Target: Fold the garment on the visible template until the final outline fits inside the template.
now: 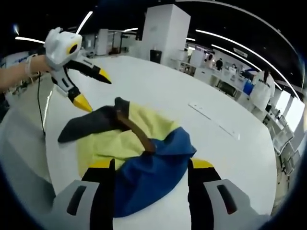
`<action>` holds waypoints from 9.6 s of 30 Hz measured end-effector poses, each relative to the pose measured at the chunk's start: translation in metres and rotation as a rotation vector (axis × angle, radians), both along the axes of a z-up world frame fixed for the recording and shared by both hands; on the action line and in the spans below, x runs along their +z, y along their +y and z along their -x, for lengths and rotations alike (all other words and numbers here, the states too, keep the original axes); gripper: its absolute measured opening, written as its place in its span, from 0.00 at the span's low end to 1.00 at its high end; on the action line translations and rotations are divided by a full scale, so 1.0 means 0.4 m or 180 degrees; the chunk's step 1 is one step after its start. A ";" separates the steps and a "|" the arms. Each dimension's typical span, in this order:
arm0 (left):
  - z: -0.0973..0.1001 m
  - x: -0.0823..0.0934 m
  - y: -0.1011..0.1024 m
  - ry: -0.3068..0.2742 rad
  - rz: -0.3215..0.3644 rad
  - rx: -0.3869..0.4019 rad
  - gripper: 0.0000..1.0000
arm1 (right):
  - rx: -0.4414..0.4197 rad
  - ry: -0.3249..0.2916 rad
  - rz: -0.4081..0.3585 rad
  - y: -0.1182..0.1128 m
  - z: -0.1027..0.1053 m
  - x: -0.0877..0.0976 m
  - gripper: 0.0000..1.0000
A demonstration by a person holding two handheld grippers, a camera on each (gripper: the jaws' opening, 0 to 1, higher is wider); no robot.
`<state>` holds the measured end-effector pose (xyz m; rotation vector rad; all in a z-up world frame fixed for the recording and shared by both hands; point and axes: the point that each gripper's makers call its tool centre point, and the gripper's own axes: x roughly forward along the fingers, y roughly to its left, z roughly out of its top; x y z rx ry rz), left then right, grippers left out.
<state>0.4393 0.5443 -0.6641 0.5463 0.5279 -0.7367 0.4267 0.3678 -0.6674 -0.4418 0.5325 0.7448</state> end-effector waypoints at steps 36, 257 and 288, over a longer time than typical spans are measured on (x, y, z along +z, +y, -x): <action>-0.054 -0.061 -0.044 0.0099 -0.0070 -0.0234 0.37 | 0.0094 0.0030 0.0253 0.026 -0.072 -0.074 0.55; -0.145 0.746 -0.014 -0.1455 -0.0899 -0.0508 0.00 | 0.0999 -0.1099 -0.0132 0.073 -0.126 0.748 0.01; 0.074 0.988 -0.025 -0.1627 -0.0954 -0.0727 0.00 | 0.1262 -0.1223 -0.0111 0.056 0.074 0.989 0.01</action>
